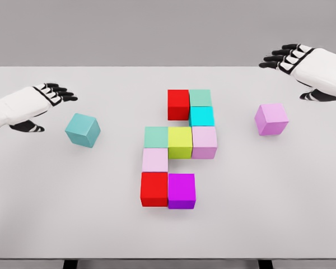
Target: Assemble the squares on the desktop into the number 2
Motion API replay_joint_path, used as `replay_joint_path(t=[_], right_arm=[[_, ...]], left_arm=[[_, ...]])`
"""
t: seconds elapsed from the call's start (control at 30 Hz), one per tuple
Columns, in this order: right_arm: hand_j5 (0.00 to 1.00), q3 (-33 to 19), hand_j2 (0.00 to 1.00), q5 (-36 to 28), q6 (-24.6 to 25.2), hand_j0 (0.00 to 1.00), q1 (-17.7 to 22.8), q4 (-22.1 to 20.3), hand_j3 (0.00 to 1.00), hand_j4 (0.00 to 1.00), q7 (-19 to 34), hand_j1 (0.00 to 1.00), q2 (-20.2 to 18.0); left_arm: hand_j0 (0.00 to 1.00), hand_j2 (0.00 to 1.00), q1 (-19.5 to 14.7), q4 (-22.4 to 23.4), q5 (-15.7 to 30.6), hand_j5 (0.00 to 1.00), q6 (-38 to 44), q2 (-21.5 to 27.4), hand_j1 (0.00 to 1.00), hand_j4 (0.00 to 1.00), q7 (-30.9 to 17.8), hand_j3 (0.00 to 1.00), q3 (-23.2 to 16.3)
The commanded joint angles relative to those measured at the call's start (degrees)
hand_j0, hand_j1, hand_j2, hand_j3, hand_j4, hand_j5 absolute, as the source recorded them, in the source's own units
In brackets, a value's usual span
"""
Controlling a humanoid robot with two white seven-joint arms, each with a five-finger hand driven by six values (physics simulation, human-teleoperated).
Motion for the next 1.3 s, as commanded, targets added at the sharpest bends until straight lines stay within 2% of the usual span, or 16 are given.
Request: replay_joint_path(t=[0.0,0.07,0.17,0.23,0.33,0.53,0.63,0.83,1.13,1.2,1.27], right_arm=[[0.99,4.9,0.99,1.9,0.1,0.99,-0.6,4.8,0.99,0.99,1.5,0.99,-1.0],[0.99,10.7,0.99,1.8,0.1,0.99,-4.2,7.3,0.99,0.99,1.5,0.99,-2.9],[0.99,20.0,0.99,1.9,0.1,0.99,-12.5,12.2,0.99,0.99,1.6,0.99,-3.4],[0.99,25.3,0.99,1.9,0.1,0.99,-16.0,15.4,0.99,0.99,1.6,0.99,-3.6],[0.99,29.6,0.99,2.0,0.1,0.99,-18.1,18.2,0.99,0.99,1.6,0.99,-3.3],[0.99,37.2,0.99,2.9,0.1,0.99,-23.7,26.9,0.99,0.99,1.6,0.99,-1.0],[0.99,38.8,0.99,3.6,0.1,0.99,-24.6,30.5,0.99,0.99,1.6,0.99,0.8],[0.99,39.7,0.99,6.4,0.1,0.99,-24.7,30.8,0.99,0.99,1.6,0.99,2.7],[0.99,39.7,0.99,6.6,0.1,0.99,-24.5,29.9,0.99,0.99,1.5,0.99,1.7],[0.99,39.9,0.99,6.5,0.1,0.99,-23.8,25.6,0.99,0.99,1.5,0.99,-0.6],[0.99,39.9,0.99,6.4,0.1,0.99,-23.1,24.3,0.99,0.99,1.5,0.99,-1.2]], left_arm=[[1.00,1.00,0.0,1.7,3.0,1.00,0.0,-0.2,1.00,1.00,0.2,1.00,-3.3],[1.00,1.00,-0.5,2.3,6.1,1.00,0.0,-0.3,1.00,1.00,0.1,1.00,-4.6],[1.00,1.00,-1.2,2.3,8.7,1.00,0.0,-0.3,1.00,1.00,0.1,1.00,-6.8],[1.00,1.00,-1.2,2.4,10.1,1.00,0.0,-0.2,1.00,1.00,0.1,1.00,-6.9],[1.00,1.00,-1.5,2.4,11.3,1.00,0.0,-0.2,1.00,1.00,0.1,1.00,-7.7],[1.00,1.00,-2.5,2.9,11.9,1.00,0.0,-1.0,1.00,1.00,0.0,1.00,-8.6],[1.00,1.00,-3.2,3.7,11.8,1.00,0.0,-2.6,1.00,1.00,-0.1,1.00,-9.4],[1.00,1.00,-4.0,4.5,11.4,1.00,0.0,-3.7,1.00,1.00,-0.2,1.00,-10.7],[1.00,1.00,-4.3,4.6,11.5,1.00,0.0,-4.8,1.00,1.00,-0.2,1.00,-10.8],[1.00,1.00,-5.1,4.6,11.8,1.00,0.0,-4.8,1.00,1.00,-0.2,1.00,-12.4],[1.00,1.00,-6.0,4.6,12.0,1.00,0.0,-4.8,1.00,1.00,-0.1,1.00,-13.8]])
